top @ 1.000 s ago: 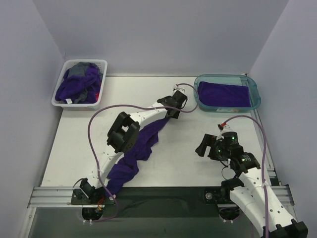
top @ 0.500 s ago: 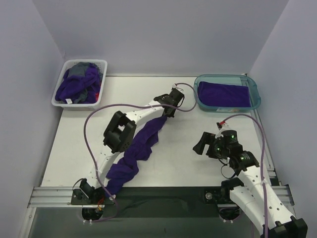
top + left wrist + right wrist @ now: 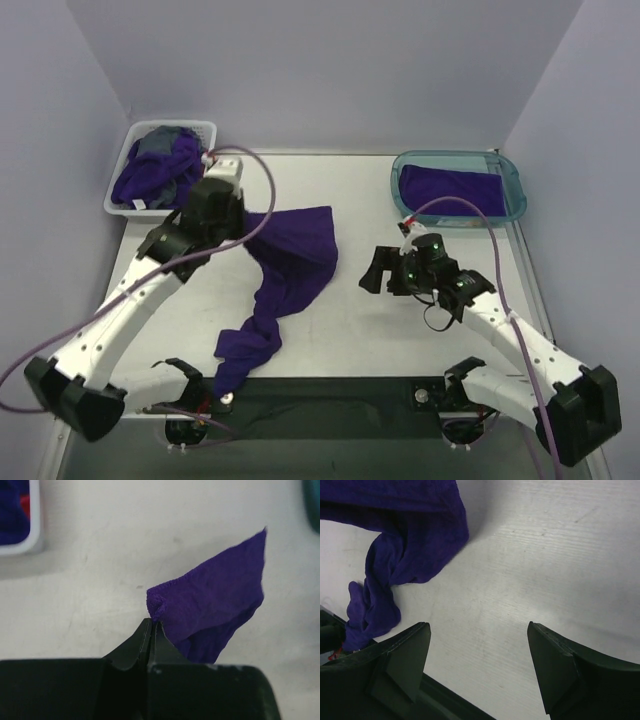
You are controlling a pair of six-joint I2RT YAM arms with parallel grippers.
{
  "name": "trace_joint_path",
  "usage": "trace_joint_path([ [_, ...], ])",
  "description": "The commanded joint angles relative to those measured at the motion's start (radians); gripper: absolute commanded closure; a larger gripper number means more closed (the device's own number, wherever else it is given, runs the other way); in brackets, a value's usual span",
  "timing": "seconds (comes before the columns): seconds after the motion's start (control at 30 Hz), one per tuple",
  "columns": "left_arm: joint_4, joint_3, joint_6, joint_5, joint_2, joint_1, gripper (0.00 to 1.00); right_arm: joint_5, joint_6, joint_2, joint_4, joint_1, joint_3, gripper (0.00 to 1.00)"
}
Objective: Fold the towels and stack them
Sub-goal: Flatten out the crumpled towel
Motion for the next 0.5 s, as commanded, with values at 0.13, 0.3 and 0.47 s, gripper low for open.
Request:
trace_joint_path([
  [0.13, -0.011, -0.499, -0.104, 0.210, -0.194, 0.153, 1.00, 0.060, -0.061, 0.277, 0.087, 0.114, 0.177, 0.24],
  [0.3, 0.065, -0.648, -0.119, 0.282, -0.210, 0.180, 1.00, 0.057, -0.194, 0.471, 0.087, 0.130, 0.373, 0.25],
  [0.47, 0.073, -0.632, -0.095, 0.287, -0.196, 0.208, 1.00, 0.037, -0.320, 0.719, 0.079, 0.133, 0.586, 0.32],
])
